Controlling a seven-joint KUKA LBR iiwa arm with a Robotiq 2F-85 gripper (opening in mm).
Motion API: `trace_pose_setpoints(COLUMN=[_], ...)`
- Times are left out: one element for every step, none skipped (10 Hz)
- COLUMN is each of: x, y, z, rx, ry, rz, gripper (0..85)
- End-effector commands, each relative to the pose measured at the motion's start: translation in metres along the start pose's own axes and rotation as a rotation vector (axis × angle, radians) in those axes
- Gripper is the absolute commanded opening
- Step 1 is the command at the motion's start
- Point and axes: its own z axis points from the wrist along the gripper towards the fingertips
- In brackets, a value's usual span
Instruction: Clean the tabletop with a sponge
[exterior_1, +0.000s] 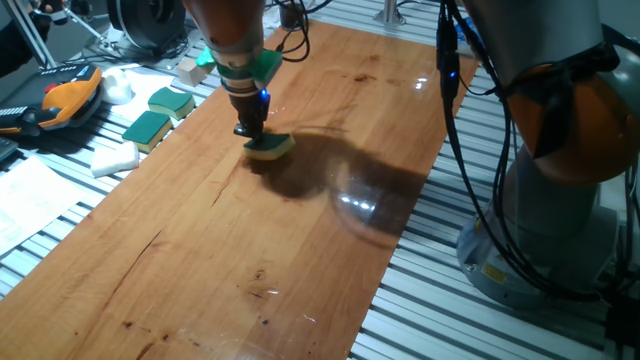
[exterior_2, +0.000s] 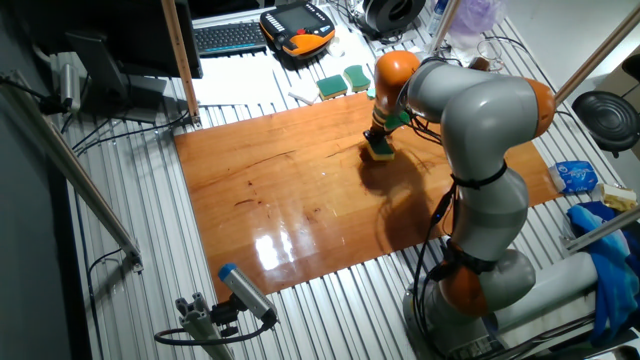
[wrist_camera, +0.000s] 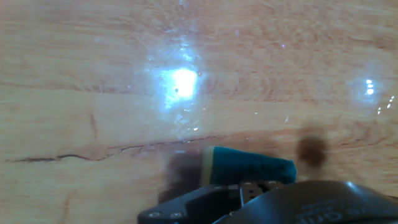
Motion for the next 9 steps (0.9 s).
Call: trace_pose_setpoints(x=[-0.004, -0.01, -0.015, -0.019, -0.02, -0.021, -0.021, -0.021, -0.02], y=[-0.004, -0.009, -0.015, -0.019, -0.018, -0.015, -0.012, -0.008, -0.006], z=[-0.002, -0.004, -0.007, -0.009, -0.011, -0.013, -0.016, -0.017, -0.016], rx=[-0.003, -0.003, -0.007, -0.018, -0.034, -0.025, -0.014, 0.001, 0.016], ry=[0.003, 0.009, 0.013, 0.026, 0.035, 0.042, 0.043, 0.043, 0.053], rz=[-0.006, -0.017, -0.027, -0.033, -0.013, 0.004, 0.023, 0.04, 0.058], gripper=[0.0, 0.0, 0.0, 0.0, 0.0, 0.0, 17.0, 34.0, 34.0])
